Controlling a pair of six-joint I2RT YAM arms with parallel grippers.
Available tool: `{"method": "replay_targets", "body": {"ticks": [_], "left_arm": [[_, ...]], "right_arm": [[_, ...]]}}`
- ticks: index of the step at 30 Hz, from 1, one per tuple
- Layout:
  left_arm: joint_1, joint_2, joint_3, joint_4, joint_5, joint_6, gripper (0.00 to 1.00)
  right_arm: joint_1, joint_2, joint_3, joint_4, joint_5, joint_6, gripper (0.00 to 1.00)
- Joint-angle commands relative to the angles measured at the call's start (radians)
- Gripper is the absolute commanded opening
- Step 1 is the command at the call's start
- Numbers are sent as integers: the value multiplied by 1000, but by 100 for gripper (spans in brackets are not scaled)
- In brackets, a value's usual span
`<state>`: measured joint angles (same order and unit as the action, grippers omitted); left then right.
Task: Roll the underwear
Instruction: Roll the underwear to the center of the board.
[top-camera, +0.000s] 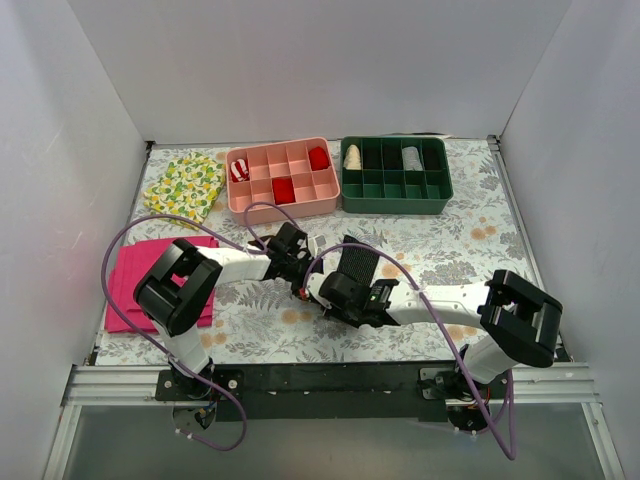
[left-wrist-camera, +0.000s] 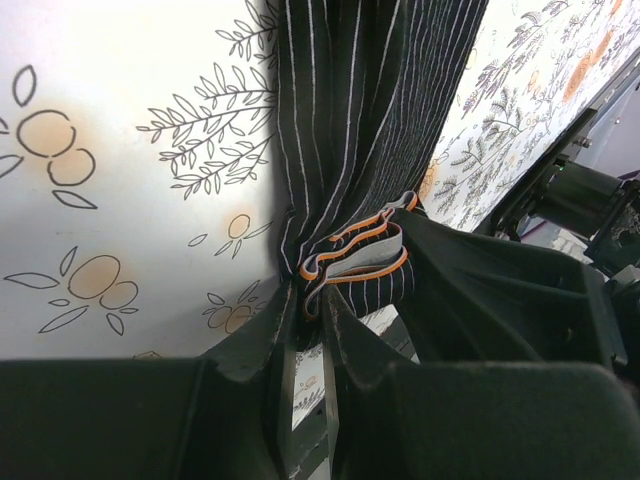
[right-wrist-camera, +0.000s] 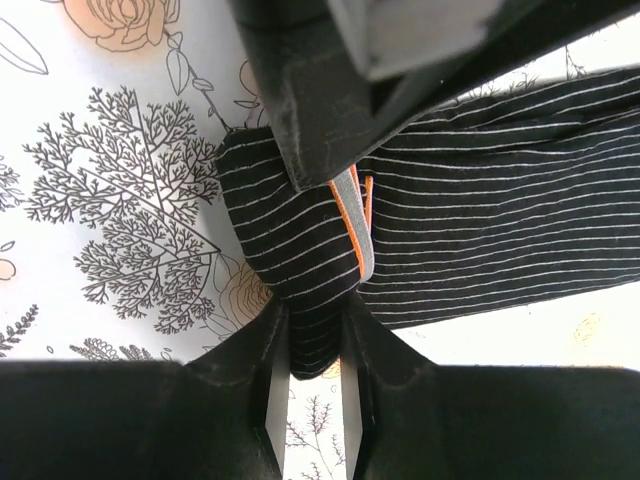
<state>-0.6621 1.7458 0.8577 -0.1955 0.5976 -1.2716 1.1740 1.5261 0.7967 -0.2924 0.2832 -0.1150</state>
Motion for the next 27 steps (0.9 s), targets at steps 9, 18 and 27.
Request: {"method": "replay_targets", "body": {"ticks": [9,18,27], "left_arm": [[93,-63,-22,-65,-74,-9,17],[142,-236,-19,-107,-120,-37,46],[148,-325,-92,-98,-142,-60,55]], "right_arm": [[0,13,-80,71,-331,100,1],[-39,-27,-146,255,-556,247,1],[-166,5,-159,345,-786,333,1]]}}
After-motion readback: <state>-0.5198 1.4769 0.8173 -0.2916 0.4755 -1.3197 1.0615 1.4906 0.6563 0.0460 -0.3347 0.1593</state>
